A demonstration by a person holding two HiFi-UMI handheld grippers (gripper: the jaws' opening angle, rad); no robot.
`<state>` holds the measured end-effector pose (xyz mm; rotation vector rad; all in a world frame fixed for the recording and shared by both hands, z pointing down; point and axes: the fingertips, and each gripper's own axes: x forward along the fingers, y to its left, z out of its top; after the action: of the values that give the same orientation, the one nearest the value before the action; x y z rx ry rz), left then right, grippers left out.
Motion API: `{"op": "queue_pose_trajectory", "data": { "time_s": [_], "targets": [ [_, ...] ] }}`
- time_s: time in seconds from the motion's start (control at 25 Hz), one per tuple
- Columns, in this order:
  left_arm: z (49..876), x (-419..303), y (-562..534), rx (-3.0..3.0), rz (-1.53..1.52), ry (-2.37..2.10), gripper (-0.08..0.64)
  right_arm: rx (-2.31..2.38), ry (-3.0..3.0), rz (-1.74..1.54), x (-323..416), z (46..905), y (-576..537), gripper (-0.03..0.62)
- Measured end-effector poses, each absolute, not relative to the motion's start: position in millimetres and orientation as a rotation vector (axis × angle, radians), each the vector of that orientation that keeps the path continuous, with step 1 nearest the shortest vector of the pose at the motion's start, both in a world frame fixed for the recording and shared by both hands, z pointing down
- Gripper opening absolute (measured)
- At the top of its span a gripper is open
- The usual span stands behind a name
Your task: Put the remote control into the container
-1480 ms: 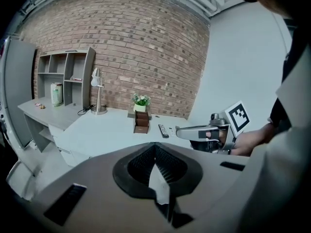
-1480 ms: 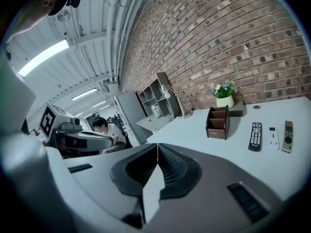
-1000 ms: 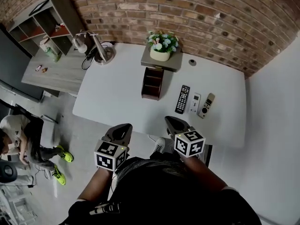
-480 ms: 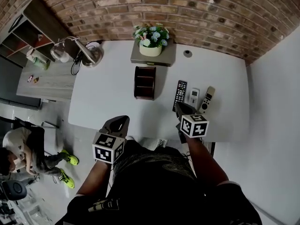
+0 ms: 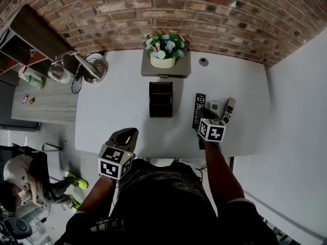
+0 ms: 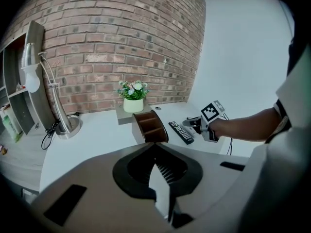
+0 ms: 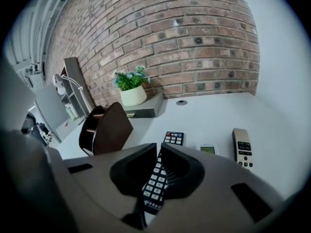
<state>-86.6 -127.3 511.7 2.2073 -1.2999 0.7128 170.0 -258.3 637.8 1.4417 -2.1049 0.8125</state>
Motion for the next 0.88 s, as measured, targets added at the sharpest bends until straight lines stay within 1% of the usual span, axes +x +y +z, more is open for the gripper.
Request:
{"op": "queue_pose_trajectory", "data": {
  "time_s": [0.04, 0.08, 0.2, 0.4, 0.52, 0.88],
  "targets": [
    [510.7, -88.9, -131.5, 2.215, 0.708, -1.286, -0.006, 1.462, -2.069, 0.828, 173.8, 641.8, -264.6, 0.015],
    [510.6, -91.6, -135.0, 2.222, 0.707, -1.273, -0.006, 1.473, -2.036, 0.838, 176.5, 645.7, -271.6, 0.035],
    [514.4, -103.9, -142.1, 2.224, 0.718, -1.257, -0.006, 1.480, -1.956, 0.838, 180.4, 657.5, -295.7, 0.131],
    [519.2, -124.1, -147.0, 2.182, 0.713, -1.257, -0.006, 1.450, -1.844, 0.933, 182.5, 681.2, -317.1, 0.221],
    [520.7, -135.1, -148.0, 2.170, 0.713, -1.265, -0.006, 1.426, -1.787, 0.972, 182.5, 692.3, -322.7, 0.232],
    [518.1, -146.6, -156.7, 2.155, 0.659, -1.276, -0.006, 1.400, -1.701, 0.974, 183.8, 700.8, -331.0, 0.232]
  ]
}}
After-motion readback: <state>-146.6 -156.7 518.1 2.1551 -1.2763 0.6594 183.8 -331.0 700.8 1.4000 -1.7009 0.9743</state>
